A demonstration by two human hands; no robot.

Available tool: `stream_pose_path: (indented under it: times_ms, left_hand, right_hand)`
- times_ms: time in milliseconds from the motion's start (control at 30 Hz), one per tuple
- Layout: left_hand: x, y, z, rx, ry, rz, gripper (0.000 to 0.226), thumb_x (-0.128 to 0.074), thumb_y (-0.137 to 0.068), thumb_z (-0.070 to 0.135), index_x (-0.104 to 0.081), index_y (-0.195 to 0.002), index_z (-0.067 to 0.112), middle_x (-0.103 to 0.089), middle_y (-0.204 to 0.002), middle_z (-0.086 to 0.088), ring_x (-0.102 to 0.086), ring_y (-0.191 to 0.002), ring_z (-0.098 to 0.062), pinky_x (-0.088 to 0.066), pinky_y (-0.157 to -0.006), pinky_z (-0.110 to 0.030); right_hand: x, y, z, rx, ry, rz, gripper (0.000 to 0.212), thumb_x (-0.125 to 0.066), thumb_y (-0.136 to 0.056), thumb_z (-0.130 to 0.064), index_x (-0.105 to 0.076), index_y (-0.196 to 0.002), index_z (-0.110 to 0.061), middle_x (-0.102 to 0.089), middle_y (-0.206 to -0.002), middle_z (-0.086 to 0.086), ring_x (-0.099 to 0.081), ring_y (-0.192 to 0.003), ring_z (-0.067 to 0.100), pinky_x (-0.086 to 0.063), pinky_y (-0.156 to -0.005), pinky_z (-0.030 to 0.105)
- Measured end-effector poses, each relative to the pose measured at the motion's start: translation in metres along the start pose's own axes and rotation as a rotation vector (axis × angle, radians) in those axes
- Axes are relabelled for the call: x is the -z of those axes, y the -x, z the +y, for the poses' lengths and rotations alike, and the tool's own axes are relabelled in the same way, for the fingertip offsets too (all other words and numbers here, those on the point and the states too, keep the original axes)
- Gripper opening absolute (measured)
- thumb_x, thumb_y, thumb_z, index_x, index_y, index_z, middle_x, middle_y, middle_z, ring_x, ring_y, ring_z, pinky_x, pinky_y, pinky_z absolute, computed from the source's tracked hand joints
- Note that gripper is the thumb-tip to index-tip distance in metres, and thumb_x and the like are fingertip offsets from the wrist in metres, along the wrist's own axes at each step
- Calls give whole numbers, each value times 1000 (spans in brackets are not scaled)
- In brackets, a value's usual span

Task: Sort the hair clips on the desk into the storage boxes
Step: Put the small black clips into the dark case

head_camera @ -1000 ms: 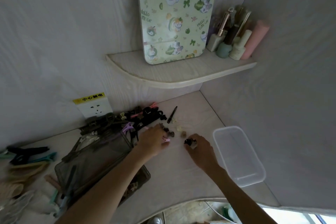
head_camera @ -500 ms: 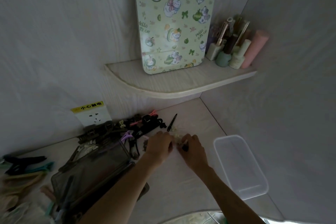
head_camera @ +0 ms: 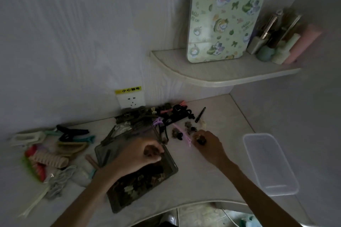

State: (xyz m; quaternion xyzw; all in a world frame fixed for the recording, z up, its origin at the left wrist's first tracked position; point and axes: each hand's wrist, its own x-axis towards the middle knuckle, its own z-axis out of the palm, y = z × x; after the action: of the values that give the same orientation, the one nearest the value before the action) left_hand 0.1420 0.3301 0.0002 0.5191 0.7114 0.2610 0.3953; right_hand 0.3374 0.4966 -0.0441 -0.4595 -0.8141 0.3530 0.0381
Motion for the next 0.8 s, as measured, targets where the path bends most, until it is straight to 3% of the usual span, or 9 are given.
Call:
stream_pose_path:
  times_ms: [100,167,267,367,433,533,667,733,800]
  left_hand:
    - [8,34,-15,88,-80,-8,14,-70,-80,34,-64,-92,39,-64,-93,23,-61,-85,8,-50,-78,-15]
    - [9,49,-21,127,-125,-32,17,-70,-81,33,-63,-95,41,-63,-96,26,-59,-87,10,-50,-78,-15]
    - [11,61,-23,154,-129,-22,24,-68,-84,29,-60,-101,43,-58,-100,31,-58,-91,11,-50,-78,-16]
    - [11,75,-31,213,-154,160,17,-65,-85,33,-58,-94,46,-57,-88,32,-59,-85,11,-50,-71,-16]
    - [11,85,-38,243,-124,297,20,-64,-86,31,-56,-84,50,-62,-83,29,-60,-82,14,-49,-64,-13]
    - [10,91,-41,243,-94,361,26,-63,-87,27,-54,-83,50,-63,-83,28,-57,-84,18,-44,-61,-7]
    - [-2,78,-25,195,-130,373,19,-60,-88,30,-54,-91,48,-55,-89,34,-56,-83,13,-43,-68,-10]
    - [-12,63,-12,143,-174,363,18,-58,-89,32,-56,-103,45,-50,-91,34,-51,-84,14,-46,-73,-13]
    - [-20,39,0,68,-218,391,22,-56,-91,30,-57,-112,37,-55,-101,27,-52,-90,10,-45,-82,-13]
  right_hand:
    - [-6,26,-37,198,-190,65,14,-65,-84,-26,-62,-98,-25,-62,-98,-2,-58,-84,10,-47,-74,21]
    - [-11,39,-62,327,-214,-49,19,-67,-84,-25,-63,-103,-23,-61,-99,-5,-56,-81,3,-45,-73,15]
    - [-22,44,-84,457,-89,-318,35,-65,-85,-28,-58,-119,-27,-56,-107,-9,-51,-77,1,-43,-72,12]
    - [-34,43,-83,538,55,-314,38,-62,-87,-29,-54,-124,-31,-53,-108,-15,-48,-77,-3,-38,-67,4]
    - [-34,41,-76,516,29,-228,29,-59,-89,-22,-59,-118,-24,-58,-107,-7,-52,-76,2,-36,-64,3]
    - [-24,30,-64,389,-30,-135,23,-53,-91,-14,-64,-109,-22,-59,-98,-7,-53,-70,1,-38,-63,10]
    - [3,-11,-35,143,44,202,28,-47,-89,-3,-60,-110,-16,-60,-109,2,-57,-90,15,-43,-72,26]
    - [14,-34,-18,26,185,196,38,-47,-89,-4,-48,-126,-13,-49,-125,12,-52,-108,28,-46,-82,37]
    - [15,-51,-4,-63,272,77,48,-49,-91,-12,-35,-137,-12,-35,-137,17,-42,-120,35,-42,-91,43]
